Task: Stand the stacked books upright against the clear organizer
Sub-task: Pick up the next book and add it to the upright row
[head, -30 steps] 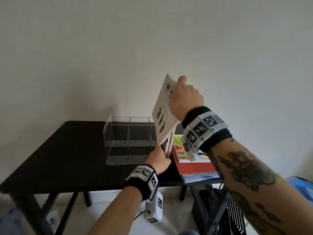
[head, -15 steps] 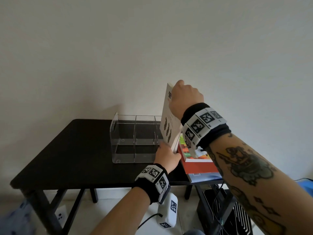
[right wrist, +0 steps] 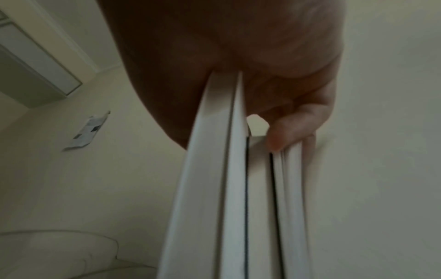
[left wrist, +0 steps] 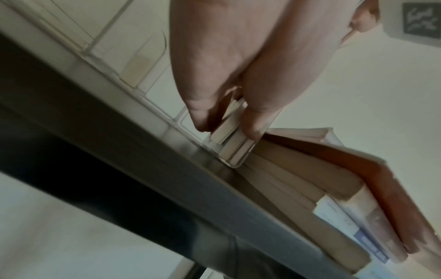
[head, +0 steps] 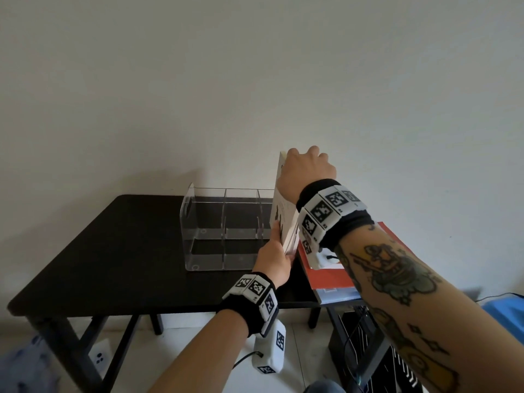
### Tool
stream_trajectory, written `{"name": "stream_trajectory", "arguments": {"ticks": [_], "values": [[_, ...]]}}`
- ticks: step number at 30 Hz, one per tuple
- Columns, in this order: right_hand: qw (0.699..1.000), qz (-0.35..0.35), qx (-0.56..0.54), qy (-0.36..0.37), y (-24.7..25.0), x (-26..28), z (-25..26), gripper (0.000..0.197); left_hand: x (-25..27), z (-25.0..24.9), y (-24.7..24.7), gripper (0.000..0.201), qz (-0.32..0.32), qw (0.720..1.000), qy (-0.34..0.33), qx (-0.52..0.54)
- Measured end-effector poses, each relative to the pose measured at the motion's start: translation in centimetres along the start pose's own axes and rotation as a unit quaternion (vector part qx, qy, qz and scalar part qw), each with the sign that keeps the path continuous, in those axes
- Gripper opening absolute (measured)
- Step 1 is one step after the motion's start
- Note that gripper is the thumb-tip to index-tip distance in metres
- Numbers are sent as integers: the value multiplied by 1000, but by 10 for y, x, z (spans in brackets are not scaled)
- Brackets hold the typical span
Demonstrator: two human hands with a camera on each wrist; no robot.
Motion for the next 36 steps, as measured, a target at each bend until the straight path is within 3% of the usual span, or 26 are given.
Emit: {"name": "stream_trajectory", "arguments": {"ticks": [5,9,12,18,22,24,29,33,36], "values": [[998,41,-45,3,0,1,-6,11,-4,2,-2,97,13,999,-25,-26],[992,67,-108,3,-4,2,-12,15,-8,1,-2,102,20,999,-30,-6],[990,60,-126,3,-8,3,-16,7,-11,-1,-3,107,30,999,-36,15],[989,55,-140,2,-14,8,-22,25,-13,-1,-4,110,9,998,-47,27],[975,45,-220,-1,-18,12,-28,64,-15,-1,-6,112,2,997,-41,68],[960,22,-280,-21,-15,16,-41,75,-18,-1,-7,111,-2,996,-39,84],[968,-20,-230,-96,-21,20,-105,62,-23,-2,-9,110,11,992,-28,124],[970,52,-177,-157,-50,39,-156,42,-35,5,-15,119,-3,990,-27,138],[966,141,-134,-173,-79,51,-178,43,-36,3,-15,121,-6,992,-11,124]]}}
Point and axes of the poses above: each hand's wrist, its own x-axis away from the middle knuckle, its own y-axis out of the back of the hand, z = x × y, the point moved 5 cm from there along -x, towards the middle knuckle, and after that the axes turned 9 degrees about y, right-handed, at the moved point
